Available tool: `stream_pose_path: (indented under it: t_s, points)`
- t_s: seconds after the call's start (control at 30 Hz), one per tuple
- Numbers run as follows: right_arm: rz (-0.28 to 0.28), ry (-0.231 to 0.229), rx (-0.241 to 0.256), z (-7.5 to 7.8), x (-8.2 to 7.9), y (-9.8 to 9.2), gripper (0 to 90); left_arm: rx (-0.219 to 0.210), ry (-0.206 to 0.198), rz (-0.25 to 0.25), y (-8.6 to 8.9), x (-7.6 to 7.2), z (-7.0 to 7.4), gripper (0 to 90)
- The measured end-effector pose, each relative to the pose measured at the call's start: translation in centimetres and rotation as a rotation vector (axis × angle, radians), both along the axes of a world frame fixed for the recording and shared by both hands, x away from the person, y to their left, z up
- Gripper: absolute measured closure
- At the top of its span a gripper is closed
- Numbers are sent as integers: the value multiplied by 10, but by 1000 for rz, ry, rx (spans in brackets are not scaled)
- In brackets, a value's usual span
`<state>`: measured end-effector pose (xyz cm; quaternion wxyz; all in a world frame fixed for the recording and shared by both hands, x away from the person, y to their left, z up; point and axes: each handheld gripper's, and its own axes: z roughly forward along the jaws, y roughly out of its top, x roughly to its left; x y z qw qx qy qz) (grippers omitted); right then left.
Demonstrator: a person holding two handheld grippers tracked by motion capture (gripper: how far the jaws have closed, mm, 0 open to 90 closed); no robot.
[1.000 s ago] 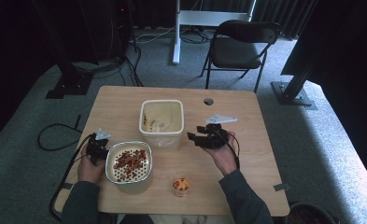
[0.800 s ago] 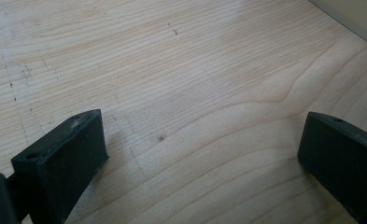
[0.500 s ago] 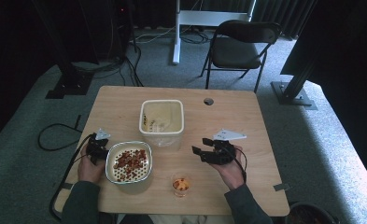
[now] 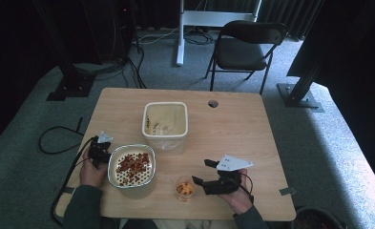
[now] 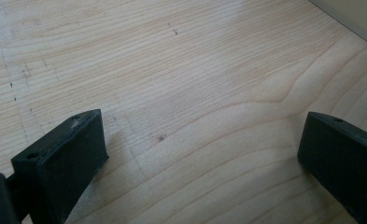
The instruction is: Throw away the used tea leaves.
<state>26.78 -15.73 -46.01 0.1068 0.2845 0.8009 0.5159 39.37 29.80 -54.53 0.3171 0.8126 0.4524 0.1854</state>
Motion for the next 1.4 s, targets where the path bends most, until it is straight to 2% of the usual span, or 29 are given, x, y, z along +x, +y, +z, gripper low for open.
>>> stream_pose_path:
  t_s: [0.17, 0.27, 0.4, 0.57, 0.63, 0.8, 0.9, 1.03, 1.27, 1.4]
  points:
    - [57, -31, -1, -7, -17, 7, 181, 0, 1, 1, 0, 0, 0, 16]
    - [82, -32, 0, -13, -23, 10, 176, 0, 1, 2, 0, 0, 0, 16]
    - [106, -24, -33, -24, -26, 17, 161, 0, 1, 3, 0, 0, 0, 16]
    - [133, -47, -91, -34, -32, 28, 146, 0, 1, 3, 0, 0, 0, 16]
    - [126, -51, -107, -39, -33, 31, 149, 0, 1, 3, 0, 0, 0, 16]
    - [102, -60, -125, -47, -29, 33, 240, 0, 1, 5, 0, -1, 0, 16]
    - [96, -57, -116, -51, -25, 33, 287, 0, 0, 7, 0, -1, 0, 18]
    - [81, -74, -112, -52, -18, 36, 294, -1, 0, 8, 0, -1, 0, 18]
    - [46, -79, -90, -55, 1, 44, 307, -1, -1, 15, 0, -2, 0, 20]
    - [36, -76, -80, -56, 9, 50, 294, -10, -18, 47, 1, -6, 1, 66]
